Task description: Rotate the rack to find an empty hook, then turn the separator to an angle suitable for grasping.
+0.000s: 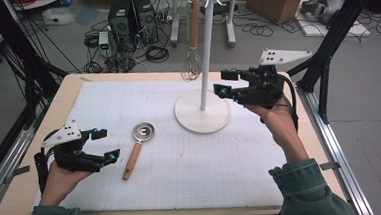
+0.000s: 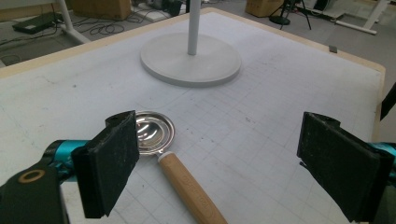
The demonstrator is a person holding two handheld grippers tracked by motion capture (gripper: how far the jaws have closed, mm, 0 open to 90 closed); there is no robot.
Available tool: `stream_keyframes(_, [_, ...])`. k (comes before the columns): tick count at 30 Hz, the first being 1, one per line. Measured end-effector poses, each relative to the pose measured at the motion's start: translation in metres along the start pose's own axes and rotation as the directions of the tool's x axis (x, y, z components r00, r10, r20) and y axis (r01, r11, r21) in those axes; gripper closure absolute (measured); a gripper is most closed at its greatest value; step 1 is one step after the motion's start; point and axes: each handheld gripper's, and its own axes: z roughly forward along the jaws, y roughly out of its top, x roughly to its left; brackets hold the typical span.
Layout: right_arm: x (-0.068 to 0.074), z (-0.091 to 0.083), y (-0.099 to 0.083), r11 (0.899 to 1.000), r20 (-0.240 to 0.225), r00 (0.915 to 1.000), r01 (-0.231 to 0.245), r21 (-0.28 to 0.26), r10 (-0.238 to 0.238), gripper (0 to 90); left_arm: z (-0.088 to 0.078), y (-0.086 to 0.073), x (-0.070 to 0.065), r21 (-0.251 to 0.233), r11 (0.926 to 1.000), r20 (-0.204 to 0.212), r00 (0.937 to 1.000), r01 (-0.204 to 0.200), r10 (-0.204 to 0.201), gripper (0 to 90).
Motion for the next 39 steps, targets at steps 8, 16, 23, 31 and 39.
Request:
stream_keyframes(8, [0.004,-0.004,-0.028,1.0,0.038,0.9993,-0.004,0.031,0.003,34.2,0.005,-0.001,-0.002,0.009,1.0,0.011,0.9999,-0.004,0.004,17.4])
stream_keyframes(16, [0.003,-0.002,-0.037,0.999,0.047,0.9989,-0.009,0.041,0.007,32.3,0.001,-0.003,-0.001,0.006,1.0,-0.001,1.0,-0.006,0.006,18.1])
stream_keyframes(23, [0.007,-0.003,-0.048,0.999,0.06,0.9982,-0.01,0.05,0.007,31.0,0.002,-0.003,0.0,0.007,0.9999,-0.012,0.9999,-0.012,0.012,21.0])
stream_keyframes(31, [0.006,-0.006,-0.081,0.997,0.074,0.9962,-0.051,0.064,0.046,29.4,0.009,-0.003,0.0,0.015,0.9997,-0.002,0.9998,-0.017,0.017,28.3])
stream_keyframes(39, [0.014,-0.01,-0.108,0.995,0.089,0.9946,-0.059,0.078,0.052,27.9,0.015,-0.007,0.0,0.026,0.9994,0.022,0.9995,-0.025,0.024,34.9])
